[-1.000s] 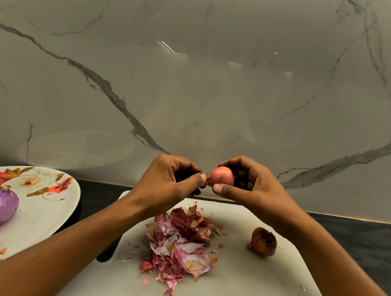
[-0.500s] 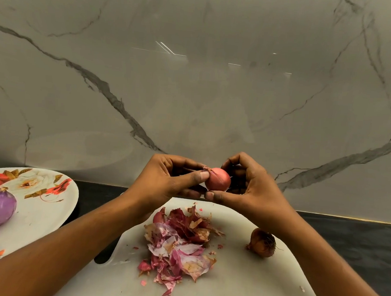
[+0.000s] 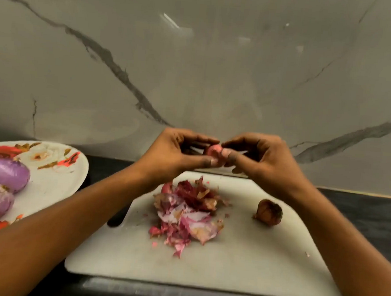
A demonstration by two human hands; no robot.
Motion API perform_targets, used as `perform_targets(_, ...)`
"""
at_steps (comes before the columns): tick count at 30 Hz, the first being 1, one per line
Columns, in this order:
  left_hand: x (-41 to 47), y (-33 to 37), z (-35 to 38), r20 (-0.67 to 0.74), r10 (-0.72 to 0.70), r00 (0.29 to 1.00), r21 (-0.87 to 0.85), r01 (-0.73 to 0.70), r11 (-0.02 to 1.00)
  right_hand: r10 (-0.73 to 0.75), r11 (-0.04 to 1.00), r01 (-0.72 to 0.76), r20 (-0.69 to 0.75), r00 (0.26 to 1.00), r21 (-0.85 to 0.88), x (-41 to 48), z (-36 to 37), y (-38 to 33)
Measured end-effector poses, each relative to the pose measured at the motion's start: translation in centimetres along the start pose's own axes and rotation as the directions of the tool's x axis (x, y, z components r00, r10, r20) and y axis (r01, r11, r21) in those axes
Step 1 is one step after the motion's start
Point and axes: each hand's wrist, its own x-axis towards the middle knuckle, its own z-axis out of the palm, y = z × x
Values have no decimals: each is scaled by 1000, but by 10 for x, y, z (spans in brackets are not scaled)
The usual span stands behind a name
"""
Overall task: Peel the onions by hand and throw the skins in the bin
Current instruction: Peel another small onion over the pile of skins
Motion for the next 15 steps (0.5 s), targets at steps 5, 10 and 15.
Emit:
perform_targets(5,4,-2,-1,-31,2,1000,64,0,998,-26,1000,26,10,1000,17,3,2,3)
perform_targets(10,6,-1,-2,-38,-5,999,52,7,999,-53,996,54,-14,999,68,4,-1,4)
perform_targets(15,5,-1,-1,-33,-3,999,59,5,998,-111,994,110,-51,992,-24,2,-2,6)
